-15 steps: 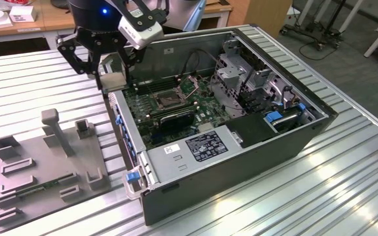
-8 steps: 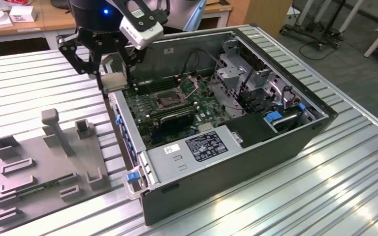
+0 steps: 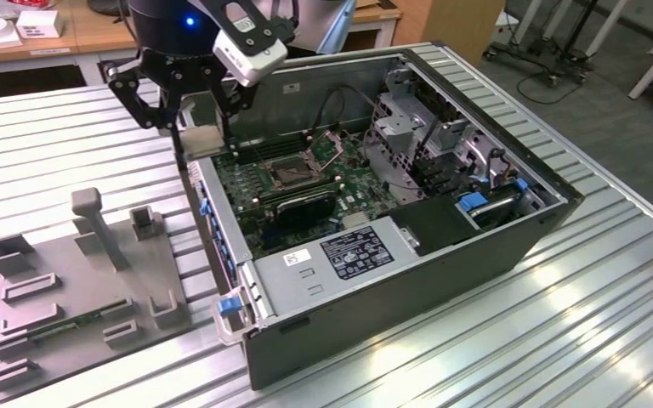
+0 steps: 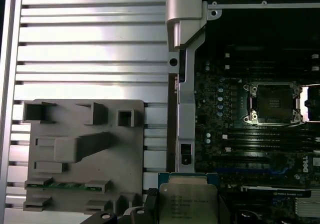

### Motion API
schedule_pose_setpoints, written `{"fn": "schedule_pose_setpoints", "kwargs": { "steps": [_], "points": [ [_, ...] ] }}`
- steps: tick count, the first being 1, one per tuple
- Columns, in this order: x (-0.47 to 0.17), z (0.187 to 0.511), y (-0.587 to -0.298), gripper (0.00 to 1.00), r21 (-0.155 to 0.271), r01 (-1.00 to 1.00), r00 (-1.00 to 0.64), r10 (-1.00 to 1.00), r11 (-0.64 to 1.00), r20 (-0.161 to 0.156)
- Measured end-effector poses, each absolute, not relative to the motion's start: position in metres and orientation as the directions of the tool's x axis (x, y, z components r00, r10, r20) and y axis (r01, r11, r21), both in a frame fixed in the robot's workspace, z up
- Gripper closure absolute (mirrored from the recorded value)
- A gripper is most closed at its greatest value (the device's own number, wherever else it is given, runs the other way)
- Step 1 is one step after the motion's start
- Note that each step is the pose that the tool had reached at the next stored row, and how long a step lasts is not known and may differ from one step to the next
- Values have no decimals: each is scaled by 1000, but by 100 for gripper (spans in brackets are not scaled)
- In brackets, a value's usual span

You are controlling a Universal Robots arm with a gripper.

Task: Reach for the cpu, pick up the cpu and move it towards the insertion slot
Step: 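Pick up the cpu and move it towards the insertion slot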

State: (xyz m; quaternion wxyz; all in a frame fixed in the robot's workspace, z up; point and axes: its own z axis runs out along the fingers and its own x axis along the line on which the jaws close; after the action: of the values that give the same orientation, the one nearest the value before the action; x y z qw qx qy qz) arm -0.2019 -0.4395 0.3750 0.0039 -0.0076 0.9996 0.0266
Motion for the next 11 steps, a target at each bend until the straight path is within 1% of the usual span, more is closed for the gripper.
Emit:
{"fn": "schedule_pose_setpoints", "kwargs": {
  "steps": [11],
  "points": [
    [-196, 374, -439, 46, 53, -15, -1000, -15, 998, -8]
  ]
}}
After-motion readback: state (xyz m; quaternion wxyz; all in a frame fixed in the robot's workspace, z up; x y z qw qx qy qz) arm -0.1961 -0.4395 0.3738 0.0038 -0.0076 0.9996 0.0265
